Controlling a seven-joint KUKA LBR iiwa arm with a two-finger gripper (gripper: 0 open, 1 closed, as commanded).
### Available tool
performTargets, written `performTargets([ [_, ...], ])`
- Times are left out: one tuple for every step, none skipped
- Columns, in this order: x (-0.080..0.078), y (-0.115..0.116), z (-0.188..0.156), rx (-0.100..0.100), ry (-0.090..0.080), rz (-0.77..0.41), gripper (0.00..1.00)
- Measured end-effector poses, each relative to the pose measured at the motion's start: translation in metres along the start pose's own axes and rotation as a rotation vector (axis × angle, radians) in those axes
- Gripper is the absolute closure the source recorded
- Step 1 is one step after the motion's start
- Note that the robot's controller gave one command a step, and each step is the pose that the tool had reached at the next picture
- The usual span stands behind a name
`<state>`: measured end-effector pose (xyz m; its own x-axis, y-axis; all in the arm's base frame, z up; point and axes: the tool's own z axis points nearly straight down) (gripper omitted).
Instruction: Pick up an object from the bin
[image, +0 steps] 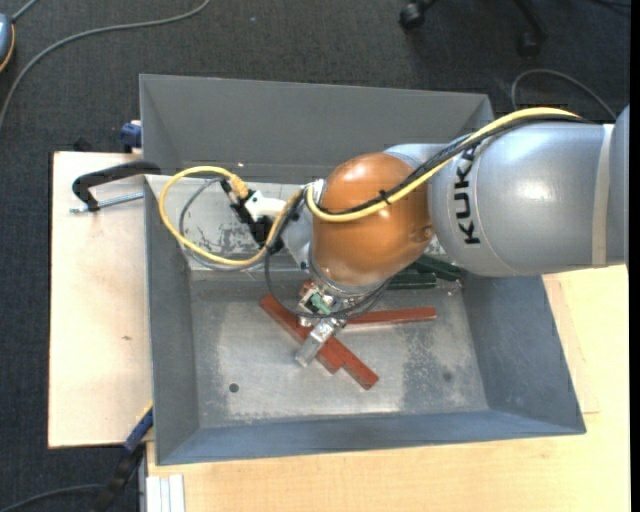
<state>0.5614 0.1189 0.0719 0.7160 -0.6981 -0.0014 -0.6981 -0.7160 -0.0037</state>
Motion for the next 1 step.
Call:
performTargets([
  [0.0000,0.0000,0.0000,0.000,0.000,0.000,1.00],
])
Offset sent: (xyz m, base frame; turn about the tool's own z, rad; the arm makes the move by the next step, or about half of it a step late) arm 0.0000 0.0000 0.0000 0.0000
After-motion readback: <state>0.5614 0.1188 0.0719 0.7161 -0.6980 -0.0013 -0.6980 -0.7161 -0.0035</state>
